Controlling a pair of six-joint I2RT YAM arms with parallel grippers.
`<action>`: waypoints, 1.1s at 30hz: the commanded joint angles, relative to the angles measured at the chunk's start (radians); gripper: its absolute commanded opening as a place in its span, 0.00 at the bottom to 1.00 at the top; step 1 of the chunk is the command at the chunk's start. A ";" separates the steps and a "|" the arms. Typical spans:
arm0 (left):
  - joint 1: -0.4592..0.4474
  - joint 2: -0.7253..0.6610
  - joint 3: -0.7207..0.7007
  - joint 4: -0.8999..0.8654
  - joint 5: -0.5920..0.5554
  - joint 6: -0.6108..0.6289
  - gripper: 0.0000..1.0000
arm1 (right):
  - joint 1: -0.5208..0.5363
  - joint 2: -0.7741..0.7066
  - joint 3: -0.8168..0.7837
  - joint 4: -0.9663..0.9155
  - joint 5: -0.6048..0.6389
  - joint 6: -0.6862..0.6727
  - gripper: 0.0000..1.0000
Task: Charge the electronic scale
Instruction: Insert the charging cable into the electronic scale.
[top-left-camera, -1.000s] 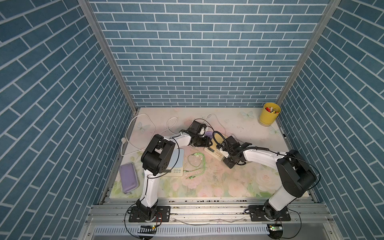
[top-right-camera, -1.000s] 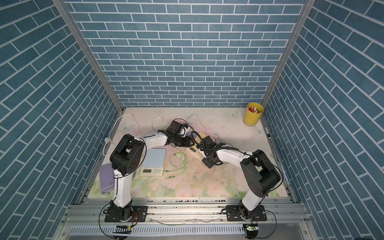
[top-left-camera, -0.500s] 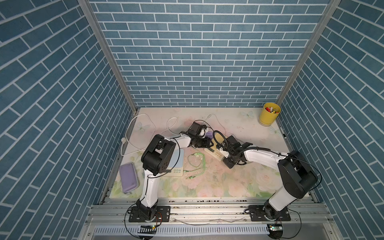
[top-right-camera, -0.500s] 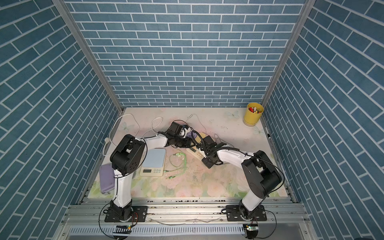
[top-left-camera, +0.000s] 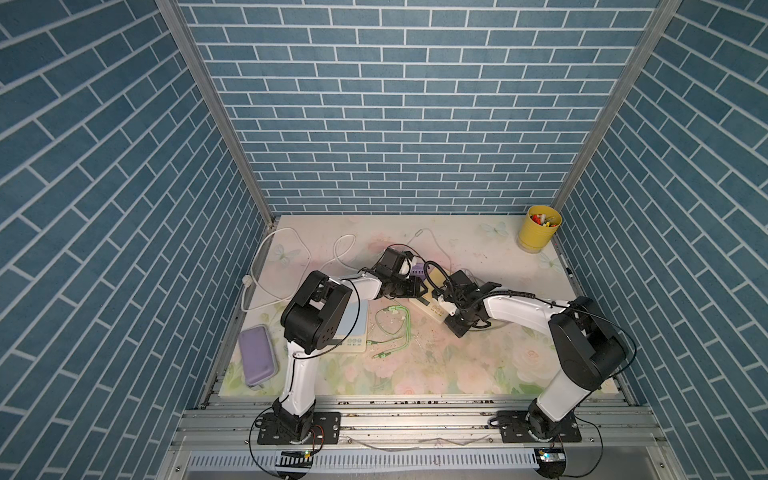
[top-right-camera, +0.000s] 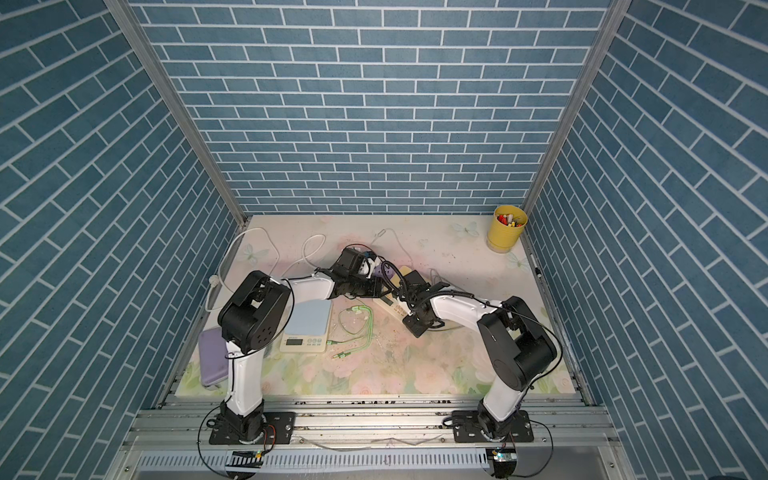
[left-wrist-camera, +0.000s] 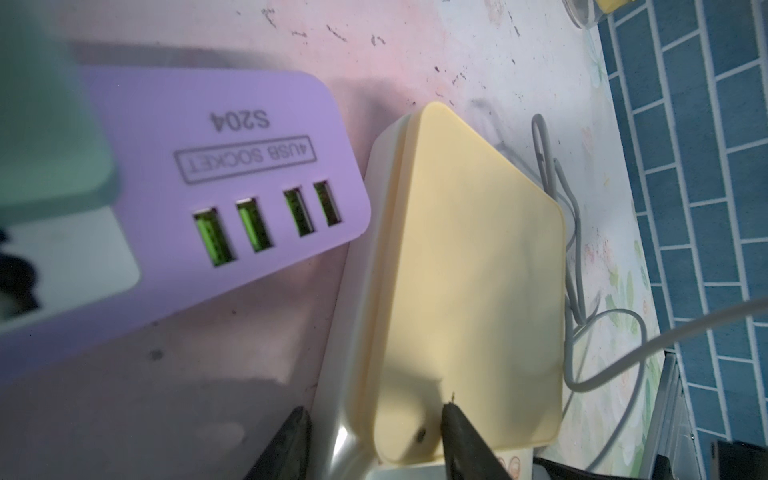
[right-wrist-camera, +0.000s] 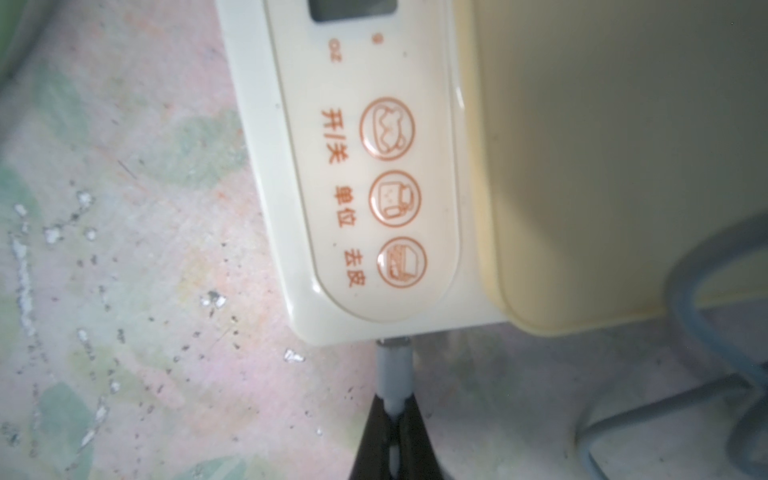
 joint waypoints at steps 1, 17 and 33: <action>-0.063 0.013 -0.065 -0.138 0.048 -0.018 0.52 | 0.003 -0.004 0.025 0.084 -0.031 0.065 0.00; -0.124 -0.003 -0.151 -0.090 0.061 -0.043 0.50 | 0.002 0.019 0.137 0.022 -0.052 -0.029 0.00; -0.195 -0.025 -0.263 -0.001 0.067 -0.102 0.48 | -0.005 0.086 0.205 0.100 -0.113 -0.051 0.00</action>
